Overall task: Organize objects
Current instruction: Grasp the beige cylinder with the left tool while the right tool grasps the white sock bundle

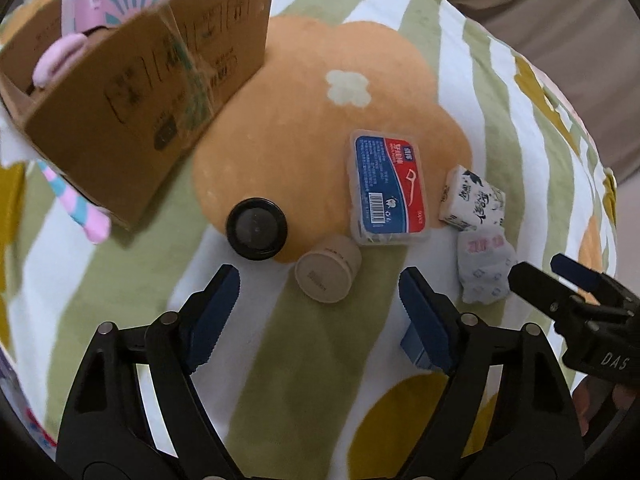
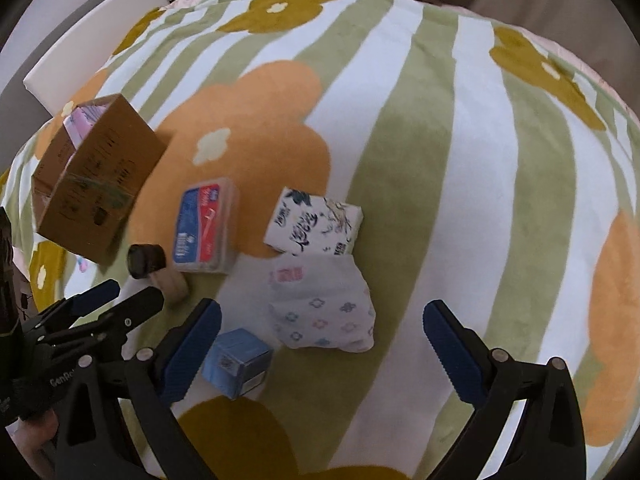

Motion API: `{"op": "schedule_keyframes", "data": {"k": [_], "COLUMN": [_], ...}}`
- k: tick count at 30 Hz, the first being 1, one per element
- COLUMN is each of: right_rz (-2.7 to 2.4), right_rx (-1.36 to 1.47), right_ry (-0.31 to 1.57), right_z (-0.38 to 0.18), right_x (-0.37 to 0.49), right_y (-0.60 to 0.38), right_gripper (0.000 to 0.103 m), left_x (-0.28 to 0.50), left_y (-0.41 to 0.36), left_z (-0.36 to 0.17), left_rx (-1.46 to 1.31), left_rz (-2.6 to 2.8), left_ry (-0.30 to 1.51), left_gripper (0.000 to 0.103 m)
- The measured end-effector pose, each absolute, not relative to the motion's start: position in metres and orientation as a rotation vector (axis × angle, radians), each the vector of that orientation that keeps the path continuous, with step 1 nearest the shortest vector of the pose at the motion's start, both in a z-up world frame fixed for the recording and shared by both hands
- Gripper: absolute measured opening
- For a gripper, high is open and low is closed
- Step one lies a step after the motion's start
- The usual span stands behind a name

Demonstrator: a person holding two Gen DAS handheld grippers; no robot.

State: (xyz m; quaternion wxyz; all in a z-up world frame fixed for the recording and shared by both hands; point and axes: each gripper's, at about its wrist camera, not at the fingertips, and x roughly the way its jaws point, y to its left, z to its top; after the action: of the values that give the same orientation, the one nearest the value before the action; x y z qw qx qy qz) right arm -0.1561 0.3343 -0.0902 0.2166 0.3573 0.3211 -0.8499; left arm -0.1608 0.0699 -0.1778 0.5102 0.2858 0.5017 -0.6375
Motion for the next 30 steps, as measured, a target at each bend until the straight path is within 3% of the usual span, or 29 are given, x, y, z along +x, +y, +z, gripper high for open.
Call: {"op": "schedule_keyframes", "data": {"k": [6, 7, 12, 15, 17, 30], "right_rz": [-2.338, -2.328, -2.303, -2.293, -2.298, -2.318], "right_rx": [1.002, 1.012, 1.032, 1.038, 1.03, 1.027], "right_ry": [0.906, 0.903, 0.926, 0.953, 0.994, 0.988], "right_z": [-0.102, -0.105, -0.114, -0.12, -0.123, -0.118], "right_x": [-0.166, -0.168, -0.172, -0.174, -0.175, -0.171], "right_y": [0.335, 0.334, 0.33, 0.326, 0.325, 0.326], "right_gripper": [0.094, 0.092, 0.082, 0.072, 0.065, 0.057], "left_x": [-0.169, -0.171, -0.171, -0.173, -0.175, -0.168], "left_y": [0.065, 0.064, 0.059, 0.057, 0.056, 0.061], "left_z": [-0.193, -0.196, -0.199, -0.203, -0.206, -0.2], "left_rx": [0.684, 0.687, 0.668, 0.694, 0.693, 0.692], "left_rz": [-1.549, -1.55, -1.55, -1.557, -1.56, -1.591], "left_ry": [1.221, 1.222, 1.234, 1.235, 1.234, 1.225], "left_gripper": [0.066, 0.06, 0.05, 0.037, 0.037, 0.037]}}
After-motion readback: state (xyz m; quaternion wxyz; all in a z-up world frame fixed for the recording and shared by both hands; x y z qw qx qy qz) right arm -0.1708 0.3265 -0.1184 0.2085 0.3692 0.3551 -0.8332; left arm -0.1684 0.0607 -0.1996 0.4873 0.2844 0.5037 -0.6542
